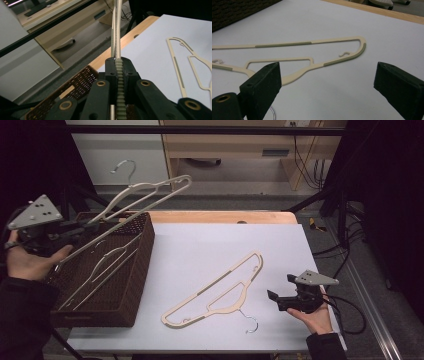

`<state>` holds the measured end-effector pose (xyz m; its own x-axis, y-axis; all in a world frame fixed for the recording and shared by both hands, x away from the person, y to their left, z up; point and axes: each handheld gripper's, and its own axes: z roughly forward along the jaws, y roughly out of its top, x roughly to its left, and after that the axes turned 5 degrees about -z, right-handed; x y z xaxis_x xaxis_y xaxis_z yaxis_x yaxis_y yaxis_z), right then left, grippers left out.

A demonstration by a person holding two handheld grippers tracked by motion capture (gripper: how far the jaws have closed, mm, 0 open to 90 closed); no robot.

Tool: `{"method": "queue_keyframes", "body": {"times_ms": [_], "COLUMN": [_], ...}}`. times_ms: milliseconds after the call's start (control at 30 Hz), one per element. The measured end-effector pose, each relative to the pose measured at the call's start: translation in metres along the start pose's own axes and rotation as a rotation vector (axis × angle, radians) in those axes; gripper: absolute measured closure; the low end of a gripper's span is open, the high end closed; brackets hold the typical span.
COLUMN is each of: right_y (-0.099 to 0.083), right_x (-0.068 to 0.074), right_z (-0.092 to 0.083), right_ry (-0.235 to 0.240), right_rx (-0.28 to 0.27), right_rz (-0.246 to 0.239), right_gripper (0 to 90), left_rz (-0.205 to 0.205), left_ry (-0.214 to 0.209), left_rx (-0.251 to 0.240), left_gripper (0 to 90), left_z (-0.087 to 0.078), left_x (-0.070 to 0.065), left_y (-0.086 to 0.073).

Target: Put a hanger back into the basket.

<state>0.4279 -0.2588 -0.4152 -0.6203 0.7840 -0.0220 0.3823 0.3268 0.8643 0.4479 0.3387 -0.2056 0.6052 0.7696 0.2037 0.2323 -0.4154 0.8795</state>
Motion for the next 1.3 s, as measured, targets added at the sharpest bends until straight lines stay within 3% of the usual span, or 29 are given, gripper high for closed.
{"method": "queue_keyframes", "body": {"times_ms": [267,533,1067,1300], "right_y": [0.0,0.0,0.0,0.0], "right_x": [0.0,0.0,-0.001,-0.001], "right_z": [0.0,0.0,0.0,0.0], "right_ry": [-0.001,-0.003,-0.002,-0.002], "right_rx": [0.0,0.001,0.004,0.009], "right_rz": [0.002,-0.005,-0.004,-0.004], "right_gripper": [7.8,7.8,7.7,7.7], "left_rz": [-0.061,-0.125,-0.174,-0.192], "left_ry": [0.069,0.092,0.069,0.039], "left_rx": [0.031,0.054,0.11,0.139], "left_gripper": [85.1,85.1,85.0,85.0], "left_z": [-0.024,-0.04,-0.047,-0.041], "left_x": [0.036,0.064,0.081,0.079], "left_y": [-0.025,-0.052,-0.114,-0.136]}}
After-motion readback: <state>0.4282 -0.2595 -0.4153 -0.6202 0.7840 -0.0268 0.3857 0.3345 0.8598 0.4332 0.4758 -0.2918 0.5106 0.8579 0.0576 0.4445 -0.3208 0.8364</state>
